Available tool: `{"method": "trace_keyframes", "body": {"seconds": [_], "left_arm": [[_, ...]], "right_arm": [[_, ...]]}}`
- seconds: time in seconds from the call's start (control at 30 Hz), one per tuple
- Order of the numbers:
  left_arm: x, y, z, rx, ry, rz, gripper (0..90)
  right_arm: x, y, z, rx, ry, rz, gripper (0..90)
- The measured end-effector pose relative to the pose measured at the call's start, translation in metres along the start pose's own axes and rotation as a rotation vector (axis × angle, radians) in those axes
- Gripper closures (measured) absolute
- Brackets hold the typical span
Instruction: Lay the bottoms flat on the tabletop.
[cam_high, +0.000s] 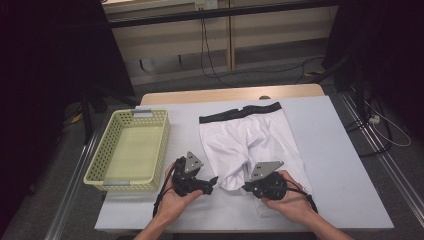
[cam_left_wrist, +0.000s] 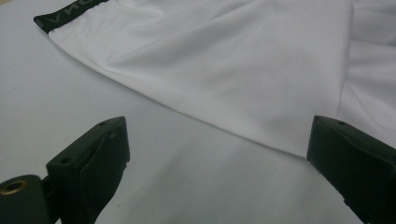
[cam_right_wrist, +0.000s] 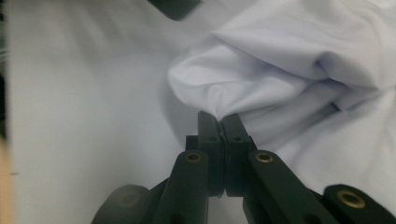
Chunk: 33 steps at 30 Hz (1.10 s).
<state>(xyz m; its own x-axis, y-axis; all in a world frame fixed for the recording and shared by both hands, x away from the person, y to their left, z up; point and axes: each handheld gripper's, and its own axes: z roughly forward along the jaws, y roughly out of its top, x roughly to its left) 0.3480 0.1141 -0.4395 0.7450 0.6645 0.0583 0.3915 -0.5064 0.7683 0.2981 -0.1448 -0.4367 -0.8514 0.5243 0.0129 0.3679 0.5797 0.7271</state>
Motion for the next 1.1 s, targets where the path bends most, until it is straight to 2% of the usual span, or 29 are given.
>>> {"method": "trace_keyframes", "body": {"seconds": [0.17,0.3,0.33,0.4,0.5,0.6,0.73,0.83,0.93,1.1], "left_arm": [[0.001,0.000,0.001,0.008,0.000,0.005,6.0],[0.001,0.000,0.000,0.000,0.004,0.002,6.1],[0.002,0.000,-0.001,0.004,0.002,0.000,6.1],[0.003,0.000,-0.001,0.001,0.004,-0.007,6.1],[0.003,-0.001,-0.003,0.001,-0.001,-0.007,6.1],[-0.001,0.000,-0.006,-0.005,-0.015,-0.005,6.3],[-0.009,0.001,-0.014,-0.026,-0.042,0.010,7.3],[-0.015,0.003,-0.019,-0.032,-0.067,0.024,7.6],[-0.021,0.003,-0.018,-0.020,-0.088,0.042,7.5],[-0.026,0.004,-0.017,-0.018,-0.113,0.028,6.6]], "right_arm": [[0.028,0.005,0.001,-0.007,0.105,-0.063,89.7],[0.045,0.010,0.005,-0.022,0.184,-0.092,89.5],[0.047,0.012,0.006,-0.028,0.199,-0.092,88.3],[0.046,0.012,0.008,-0.032,0.232,-0.070,79.7],[0.039,0.008,0.009,-0.027,0.220,-0.047,71.4],[0.031,0.004,0.002,-0.046,0.208,-0.015,63.1],[0.020,0.000,-0.013,-0.084,0.175,0.007,61.8],[0.009,-0.005,-0.019,-0.081,0.118,0.026,64.2],[-0.002,-0.009,-0.016,-0.056,0.078,0.046,64.1],[-0.011,-0.009,0.000,-0.023,0.055,0.053,58.2]]}}
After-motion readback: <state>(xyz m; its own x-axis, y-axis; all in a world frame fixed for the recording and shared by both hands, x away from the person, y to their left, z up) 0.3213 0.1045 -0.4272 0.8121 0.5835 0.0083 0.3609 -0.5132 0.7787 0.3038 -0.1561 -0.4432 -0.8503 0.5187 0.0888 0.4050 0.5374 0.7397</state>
